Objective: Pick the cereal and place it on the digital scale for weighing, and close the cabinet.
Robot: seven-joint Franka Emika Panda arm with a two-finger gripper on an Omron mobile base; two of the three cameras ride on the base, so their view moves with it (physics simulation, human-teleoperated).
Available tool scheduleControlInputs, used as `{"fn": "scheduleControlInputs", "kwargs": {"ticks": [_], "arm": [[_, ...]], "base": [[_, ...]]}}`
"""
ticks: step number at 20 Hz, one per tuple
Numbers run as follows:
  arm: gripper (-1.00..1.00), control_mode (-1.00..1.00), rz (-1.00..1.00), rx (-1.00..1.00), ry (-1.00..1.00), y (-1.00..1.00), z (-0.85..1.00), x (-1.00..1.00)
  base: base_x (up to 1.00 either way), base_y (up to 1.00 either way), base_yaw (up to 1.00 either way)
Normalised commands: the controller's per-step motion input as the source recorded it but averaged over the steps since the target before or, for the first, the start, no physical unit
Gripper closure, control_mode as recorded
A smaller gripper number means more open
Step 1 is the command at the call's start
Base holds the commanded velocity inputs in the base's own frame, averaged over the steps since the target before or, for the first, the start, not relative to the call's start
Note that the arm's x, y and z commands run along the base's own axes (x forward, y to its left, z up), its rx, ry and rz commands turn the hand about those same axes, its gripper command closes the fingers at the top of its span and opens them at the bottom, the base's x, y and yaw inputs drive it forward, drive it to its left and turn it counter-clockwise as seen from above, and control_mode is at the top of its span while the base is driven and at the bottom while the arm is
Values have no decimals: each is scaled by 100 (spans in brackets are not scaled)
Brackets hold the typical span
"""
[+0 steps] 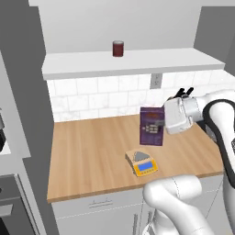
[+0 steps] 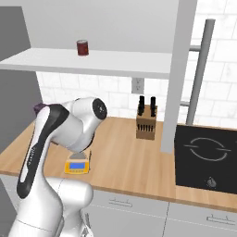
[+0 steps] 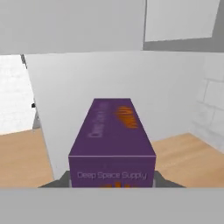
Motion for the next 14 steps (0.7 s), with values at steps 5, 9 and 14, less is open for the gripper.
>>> {"fn": "scheduleControlInputs", "kwargs": {"ticks": [5,9,14], "arm": [[100,-100,26,0,0,-11,-69,42],[100,-100,2,0,-4,-10,-49,25],[100,-100,0,0,0,-9,-32,26]], "base": [[0,0,0],[0,0,0],[0,0,0]]}}
